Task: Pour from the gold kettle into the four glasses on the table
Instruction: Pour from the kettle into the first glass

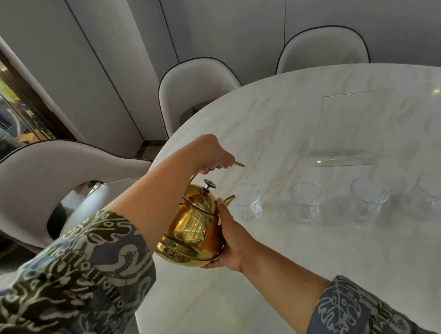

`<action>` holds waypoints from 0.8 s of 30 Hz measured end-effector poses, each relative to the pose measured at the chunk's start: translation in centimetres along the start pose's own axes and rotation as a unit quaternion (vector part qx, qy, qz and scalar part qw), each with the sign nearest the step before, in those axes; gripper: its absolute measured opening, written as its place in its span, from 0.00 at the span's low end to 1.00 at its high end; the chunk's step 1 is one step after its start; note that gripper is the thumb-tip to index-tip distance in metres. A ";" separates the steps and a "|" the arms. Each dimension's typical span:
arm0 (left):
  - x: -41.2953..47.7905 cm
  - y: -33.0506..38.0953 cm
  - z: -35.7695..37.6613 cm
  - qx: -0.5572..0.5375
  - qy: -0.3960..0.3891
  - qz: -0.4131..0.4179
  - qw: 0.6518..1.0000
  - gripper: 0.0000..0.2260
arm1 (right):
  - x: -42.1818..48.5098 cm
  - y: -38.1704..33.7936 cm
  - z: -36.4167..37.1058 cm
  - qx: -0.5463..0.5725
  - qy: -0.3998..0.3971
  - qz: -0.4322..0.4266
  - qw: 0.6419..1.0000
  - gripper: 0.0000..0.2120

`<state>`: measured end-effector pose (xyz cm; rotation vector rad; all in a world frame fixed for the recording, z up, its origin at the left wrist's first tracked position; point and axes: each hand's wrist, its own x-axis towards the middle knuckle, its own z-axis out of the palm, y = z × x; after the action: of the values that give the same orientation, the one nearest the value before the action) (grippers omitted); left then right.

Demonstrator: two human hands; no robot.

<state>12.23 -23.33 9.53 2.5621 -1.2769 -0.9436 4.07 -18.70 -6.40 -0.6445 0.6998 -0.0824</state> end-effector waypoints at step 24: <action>0.6 0.2 -0.5 -0.002 0.000 0.002 1.000 0.14 | 0.4 -0.3 0.1 0.013 -0.001 0.007 1.000 0.34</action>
<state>12.62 -23.96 9.69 2.5564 -1.2770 -0.9442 4.49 -18.99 -6.46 -0.6138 0.7003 -0.0779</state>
